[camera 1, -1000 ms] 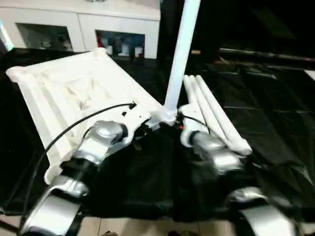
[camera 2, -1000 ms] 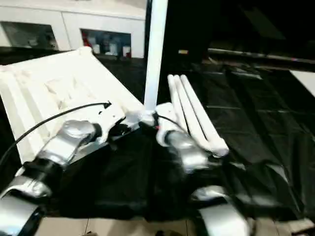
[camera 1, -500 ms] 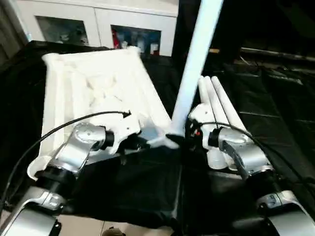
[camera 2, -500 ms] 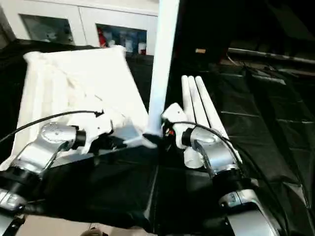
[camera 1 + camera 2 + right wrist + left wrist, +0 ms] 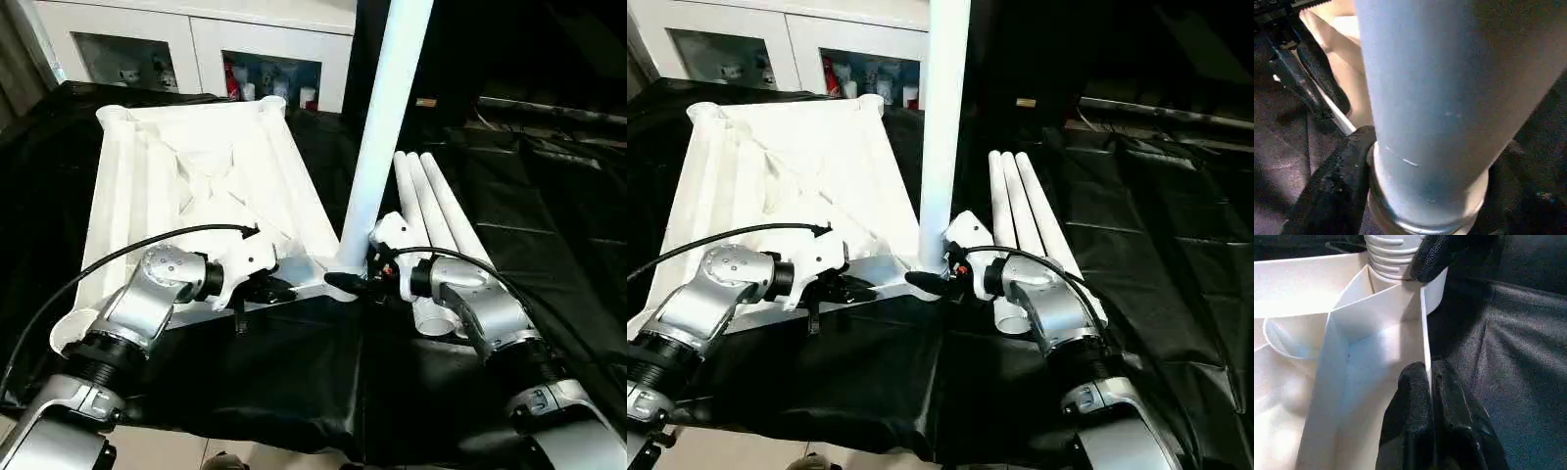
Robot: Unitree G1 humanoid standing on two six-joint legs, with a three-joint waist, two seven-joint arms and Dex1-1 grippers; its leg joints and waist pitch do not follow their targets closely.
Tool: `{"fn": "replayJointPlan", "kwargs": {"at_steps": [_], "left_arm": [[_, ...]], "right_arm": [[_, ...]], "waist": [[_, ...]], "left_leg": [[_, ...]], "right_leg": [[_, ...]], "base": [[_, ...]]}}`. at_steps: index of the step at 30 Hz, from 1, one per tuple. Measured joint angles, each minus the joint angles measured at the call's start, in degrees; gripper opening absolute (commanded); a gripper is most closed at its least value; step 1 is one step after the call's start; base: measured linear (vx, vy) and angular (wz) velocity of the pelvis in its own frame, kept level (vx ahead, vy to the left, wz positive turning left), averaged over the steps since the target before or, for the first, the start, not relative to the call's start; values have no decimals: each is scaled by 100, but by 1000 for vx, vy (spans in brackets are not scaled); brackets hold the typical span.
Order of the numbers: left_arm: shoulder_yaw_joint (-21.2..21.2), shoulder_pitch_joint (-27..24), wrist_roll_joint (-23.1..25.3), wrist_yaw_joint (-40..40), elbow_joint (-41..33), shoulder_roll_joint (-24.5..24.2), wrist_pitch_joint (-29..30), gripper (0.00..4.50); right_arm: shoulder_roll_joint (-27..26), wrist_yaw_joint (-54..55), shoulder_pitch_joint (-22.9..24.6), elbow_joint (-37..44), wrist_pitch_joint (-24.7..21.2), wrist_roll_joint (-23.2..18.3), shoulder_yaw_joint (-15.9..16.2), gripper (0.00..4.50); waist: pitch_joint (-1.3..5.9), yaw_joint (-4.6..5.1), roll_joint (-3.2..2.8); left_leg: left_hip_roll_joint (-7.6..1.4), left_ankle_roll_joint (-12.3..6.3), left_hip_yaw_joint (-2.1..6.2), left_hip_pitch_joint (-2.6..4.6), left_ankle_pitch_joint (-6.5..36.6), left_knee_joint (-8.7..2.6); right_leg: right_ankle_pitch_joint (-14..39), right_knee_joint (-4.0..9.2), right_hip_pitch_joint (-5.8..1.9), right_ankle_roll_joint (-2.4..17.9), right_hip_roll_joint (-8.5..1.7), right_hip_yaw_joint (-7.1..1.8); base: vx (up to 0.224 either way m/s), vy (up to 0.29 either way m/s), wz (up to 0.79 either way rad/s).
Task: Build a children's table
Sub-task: Rotate leg to tighten
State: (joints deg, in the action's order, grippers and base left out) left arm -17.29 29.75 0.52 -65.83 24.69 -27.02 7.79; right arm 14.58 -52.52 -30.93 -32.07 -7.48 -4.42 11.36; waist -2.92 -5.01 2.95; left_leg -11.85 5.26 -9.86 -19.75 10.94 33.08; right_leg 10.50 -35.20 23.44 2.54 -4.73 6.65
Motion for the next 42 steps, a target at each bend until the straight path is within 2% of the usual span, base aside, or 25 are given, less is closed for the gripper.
{"fn": "replayJointPlan", "kwargs": {"at_steps": [6,9,12,18,20,23,26,31,37,42], "left_arm": [[21,187,169,543,306,288,127,0],[62,418,323,1196,639,666,417,0],[110,611,421,1879,894,1141,747,0],[119,737,512,2456,1019,1638,1084,0],[123,740,537,2490,1020,1668,1088,0],[144,746,562,2533,1045,1672,1040,0],[168,747,582,2548,1055,1613,947,0],[193,653,462,2134,976,1245,698,0],[236,445,329,1350,778,750,268,0],[179,198,105,543,470,369,20,0]], "right_arm": [[-405,1036,-37,-292,-92,21,-299,277],[-955,2364,-186,-712,-145,4,-713,276],[-1374,3620,-374,-1034,-187,-3,-1073,275],[-1730,4615,-645,-1493,-48,-7,-1365,275],[-1755,4643,-690,-1618,77,7,-1412,331],[-1843,4641,-700,-1675,217,-9,-1491,355],[-1855,4459,-736,-1756,314,6,-1471,364],[-1498,3467,-653,-1583,273,50,-1097,364],[-752,1885,-311,-984,219,59,-655,364],[-319,787,-241,-574,131,28,-343,364]], "waist": [[2,4,2],[2,23,2],[6,20,5],[28,16,13],[29,16,12],[30,30,10],[26,71,4],[13,152,-18],[-3,150,-46],[-16,125,-66]], "left_leg": [[0,31,1,28,-19,5],[0,37,1,70,-27,6],[1,37,3,79,-26,8],[9,36,0,77,-26,14],[10,36,-1,72,-26,14],[10,35,-2,68,-26,9],[9,36,-2,63,-26,0],[-2,36,7,61,-26,-14],[-3,36,8,42,-24,-25],[-3,35,8,25,-24,-27]], "right_leg": [[3,-6,-20,-31,0,-4],[4,1,-46,-37,0,-7],[4,17,-60,-39,0,-6],[0,25,-71,-45,0,-29],[-1,25,-75,-49,0,-31],[-6,24,-73,-58,0,-32],[-7,23,-63,-59,2,-32],[-7,22,-56,-57,28,-34],[-15,25,-41,-34,35,-40],[-14,25,-33,-22,37,-43]], "base": [[0,0,0],[0,0,0],[0,0,0],[0,0,0],[0,0,0],[0,0,0],[0,0,0],[0,0,0],[0,0,0],[0,0,0]]}}
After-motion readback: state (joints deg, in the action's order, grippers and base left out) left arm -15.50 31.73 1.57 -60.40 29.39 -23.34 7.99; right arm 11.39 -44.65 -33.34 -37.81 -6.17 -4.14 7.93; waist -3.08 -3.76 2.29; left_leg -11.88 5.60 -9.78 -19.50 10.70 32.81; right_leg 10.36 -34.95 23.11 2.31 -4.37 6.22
